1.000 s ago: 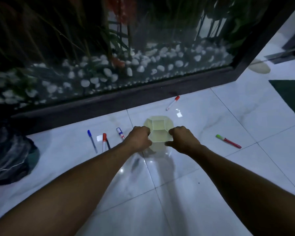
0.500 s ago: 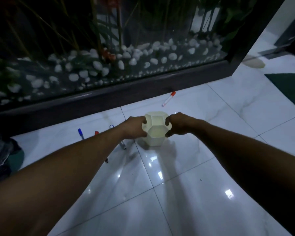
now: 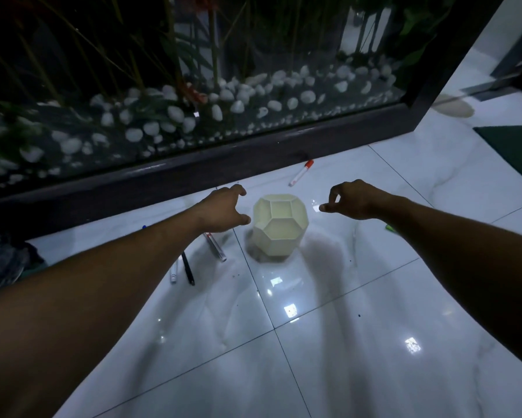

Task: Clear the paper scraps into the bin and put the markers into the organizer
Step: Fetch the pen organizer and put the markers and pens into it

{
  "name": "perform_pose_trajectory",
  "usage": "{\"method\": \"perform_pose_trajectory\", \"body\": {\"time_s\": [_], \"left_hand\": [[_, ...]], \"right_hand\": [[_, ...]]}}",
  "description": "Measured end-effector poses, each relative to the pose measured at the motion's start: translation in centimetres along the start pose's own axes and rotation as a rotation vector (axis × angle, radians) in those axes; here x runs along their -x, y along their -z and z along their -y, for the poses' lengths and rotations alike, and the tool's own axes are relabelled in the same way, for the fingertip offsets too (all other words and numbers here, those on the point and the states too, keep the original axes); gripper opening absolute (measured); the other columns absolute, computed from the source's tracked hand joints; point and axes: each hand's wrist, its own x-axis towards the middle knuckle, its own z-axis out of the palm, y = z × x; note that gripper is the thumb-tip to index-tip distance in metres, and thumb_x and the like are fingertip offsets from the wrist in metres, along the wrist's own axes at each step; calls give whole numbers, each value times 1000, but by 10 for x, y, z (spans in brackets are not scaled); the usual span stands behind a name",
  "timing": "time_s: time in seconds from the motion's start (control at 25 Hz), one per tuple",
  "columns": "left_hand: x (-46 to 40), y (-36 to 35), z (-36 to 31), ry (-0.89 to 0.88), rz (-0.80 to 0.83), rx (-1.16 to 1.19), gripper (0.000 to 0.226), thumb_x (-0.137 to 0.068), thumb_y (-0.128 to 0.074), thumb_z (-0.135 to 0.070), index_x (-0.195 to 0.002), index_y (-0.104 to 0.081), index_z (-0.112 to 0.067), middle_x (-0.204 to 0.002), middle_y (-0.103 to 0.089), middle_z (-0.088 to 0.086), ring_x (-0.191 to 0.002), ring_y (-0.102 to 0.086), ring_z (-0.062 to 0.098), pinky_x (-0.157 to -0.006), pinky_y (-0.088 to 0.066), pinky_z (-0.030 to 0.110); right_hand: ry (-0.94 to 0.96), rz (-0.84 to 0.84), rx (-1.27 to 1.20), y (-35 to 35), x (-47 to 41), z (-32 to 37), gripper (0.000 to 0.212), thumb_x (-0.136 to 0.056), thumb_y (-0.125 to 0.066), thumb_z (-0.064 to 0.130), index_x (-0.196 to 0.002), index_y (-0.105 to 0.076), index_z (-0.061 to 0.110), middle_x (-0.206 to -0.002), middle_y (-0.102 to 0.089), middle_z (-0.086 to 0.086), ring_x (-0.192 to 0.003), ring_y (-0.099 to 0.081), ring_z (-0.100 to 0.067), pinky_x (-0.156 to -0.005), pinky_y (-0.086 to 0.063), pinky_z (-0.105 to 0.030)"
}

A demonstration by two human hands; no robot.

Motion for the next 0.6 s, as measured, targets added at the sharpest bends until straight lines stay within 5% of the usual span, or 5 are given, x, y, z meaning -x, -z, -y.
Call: {"method": "perform_pose_trajectory", "body": {"time_s": [0.6], "left_hand": [[-82,-45,-136,-229,-14,1,70,-86,-70,-40,-146,-38,-23,-149,-41,10,-130,-47,27,-101,-39,36]], "right_hand": [[-300,-96,89,-32,13,-149,39,-88,-64,45,-116,-60,18,-116,-61,-8,-104,-60,-30,-87,-51,-39]]}}
